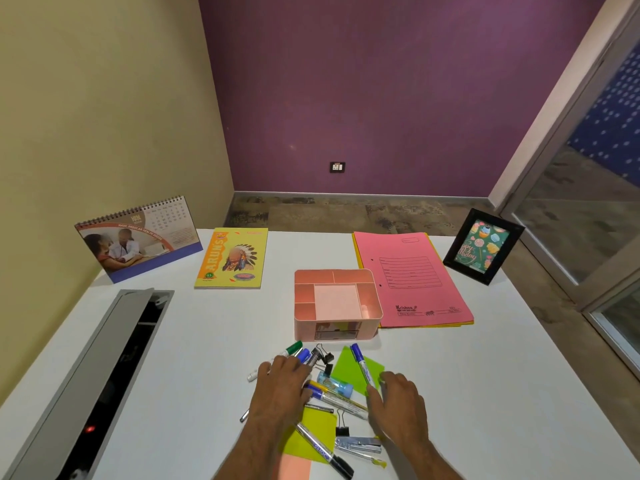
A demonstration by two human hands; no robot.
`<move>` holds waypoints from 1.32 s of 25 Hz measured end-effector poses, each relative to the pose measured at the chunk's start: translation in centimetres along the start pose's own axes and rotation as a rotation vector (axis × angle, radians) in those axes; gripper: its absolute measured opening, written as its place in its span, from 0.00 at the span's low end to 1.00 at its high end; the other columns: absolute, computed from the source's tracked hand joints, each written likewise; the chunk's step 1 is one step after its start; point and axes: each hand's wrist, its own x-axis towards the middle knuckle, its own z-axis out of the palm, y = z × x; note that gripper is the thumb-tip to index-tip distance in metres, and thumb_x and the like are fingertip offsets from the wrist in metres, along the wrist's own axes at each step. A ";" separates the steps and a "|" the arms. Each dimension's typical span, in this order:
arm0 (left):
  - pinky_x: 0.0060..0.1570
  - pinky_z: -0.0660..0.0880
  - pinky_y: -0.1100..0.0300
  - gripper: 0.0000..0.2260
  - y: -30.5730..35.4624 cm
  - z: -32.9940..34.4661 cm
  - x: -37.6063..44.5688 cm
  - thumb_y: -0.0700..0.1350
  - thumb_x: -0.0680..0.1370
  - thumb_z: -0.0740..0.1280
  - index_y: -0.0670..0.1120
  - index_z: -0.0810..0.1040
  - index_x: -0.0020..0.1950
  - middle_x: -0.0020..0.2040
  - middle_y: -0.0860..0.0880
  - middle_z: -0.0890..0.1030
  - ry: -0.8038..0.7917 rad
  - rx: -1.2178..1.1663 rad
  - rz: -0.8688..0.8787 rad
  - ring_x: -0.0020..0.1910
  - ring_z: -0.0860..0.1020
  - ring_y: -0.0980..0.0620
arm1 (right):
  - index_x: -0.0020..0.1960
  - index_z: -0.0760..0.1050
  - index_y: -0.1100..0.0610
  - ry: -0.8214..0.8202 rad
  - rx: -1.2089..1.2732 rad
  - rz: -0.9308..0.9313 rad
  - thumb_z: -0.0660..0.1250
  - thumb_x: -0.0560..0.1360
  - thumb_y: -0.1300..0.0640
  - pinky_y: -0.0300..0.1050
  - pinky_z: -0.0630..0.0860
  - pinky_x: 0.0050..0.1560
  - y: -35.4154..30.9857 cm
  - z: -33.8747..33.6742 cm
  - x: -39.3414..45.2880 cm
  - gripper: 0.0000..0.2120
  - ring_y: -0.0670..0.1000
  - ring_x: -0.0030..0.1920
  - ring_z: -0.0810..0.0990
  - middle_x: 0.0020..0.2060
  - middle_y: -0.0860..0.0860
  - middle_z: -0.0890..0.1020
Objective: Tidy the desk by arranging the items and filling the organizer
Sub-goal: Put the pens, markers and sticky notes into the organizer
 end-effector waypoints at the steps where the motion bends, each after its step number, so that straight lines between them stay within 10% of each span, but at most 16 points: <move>1: 0.64 0.62 0.49 0.12 0.0 0.5 0.2 0.53 0.79 0.60 0.56 0.73 0.62 0.65 0.53 0.74 -0.011 0.011 0.008 0.65 0.68 0.50 | 0.54 0.76 0.52 -0.013 -0.011 0.009 0.60 0.74 0.41 0.49 0.74 0.46 0.0 0.1 0.1 0.17 0.54 0.49 0.78 0.47 0.49 0.80; 10: 0.60 0.67 0.46 0.09 -0.3 1.8 1.4 0.52 0.75 0.70 0.54 0.80 0.55 0.56 0.51 0.79 -0.052 0.107 0.070 0.60 0.74 0.46 | 0.43 0.77 0.51 -0.035 -0.024 0.069 0.63 0.71 0.49 0.47 0.67 0.40 -0.2 0.5 0.7 0.07 0.54 0.46 0.78 0.40 0.48 0.78; 14: 0.43 0.77 0.48 0.15 -0.6 2.3 1.6 0.53 0.56 0.83 0.55 0.82 0.37 0.40 0.54 0.80 -0.063 0.116 0.096 0.44 0.79 0.48 | 0.37 0.74 0.50 0.114 0.486 0.158 0.72 0.69 0.60 0.41 0.70 0.37 -0.5 -0.2 0.0 0.09 0.47 0.36 0.75 0.33 0.47 0.75; 20: 0.47 0.77 0.49 0.13 -1.4 2.4 1.1 0.53 0.63 0.79 0.55 0.77 0.41 0.42 0.56 0.81 0.057 0.072 0.190 0.46 0.79 0.50 | 0.42 0.78 0.58 0.278 1.033 0.227 0.76 0.69 0.65 0.38 0.76 0.37 -3.4 -6.0 2.5 0.08 0.49 0.33 0.77 0.35 0.54 0.82; 24: 0.48 0.77 0.51 0.14 -1.4 1.4 0.7 0.50 0.66 0.78 0.57 0.73 0.41 0.40 0.58 0.80 0.100 -0.017 0.186 0.45 0.78 0.52 | 0.46 0.78 0.57 0.297 0.971 0.216 0.75 0.69 0.65 0.28 0.73 0.33 -4.5 -9.1 7.0 0.09 0.39 0.31 0.80 0.35 0.49 0.83; 28: 0.43 0.73 0.62 0.13 -1.3 0.4 0.4 0.52 0.70 0.76 0.58 0.71 0.42 0.40 0.59 0.78 0.112 -0.119 0.198 0.40 0.75 0.56 | 0.45 0.81 0.57 0.239 0.846 0.142 0.76 0.69 0.61 0.45 0.79 0.44 -5.0 -9.3 9.8 0.06 0.47 0.38 0.82 0.37 0.50 0.84; 33: 0.41 0.69 0.62 0.03 -0.9 -0.4 0.6 0.50 0.82 0.59 0.55 0.71 0.53 0.46 0.57 0.75 0.172 -0.470 0.118 0.41 0.72 0.57 | 0.48 0.81 0.59 0.131 0.512 0.057 0.75 0.71 0.57 0.41 0.71 0.41 -4.9 -7.3 11.1 0.08 0.50 0.41 0.79 0.41 0.53 0.82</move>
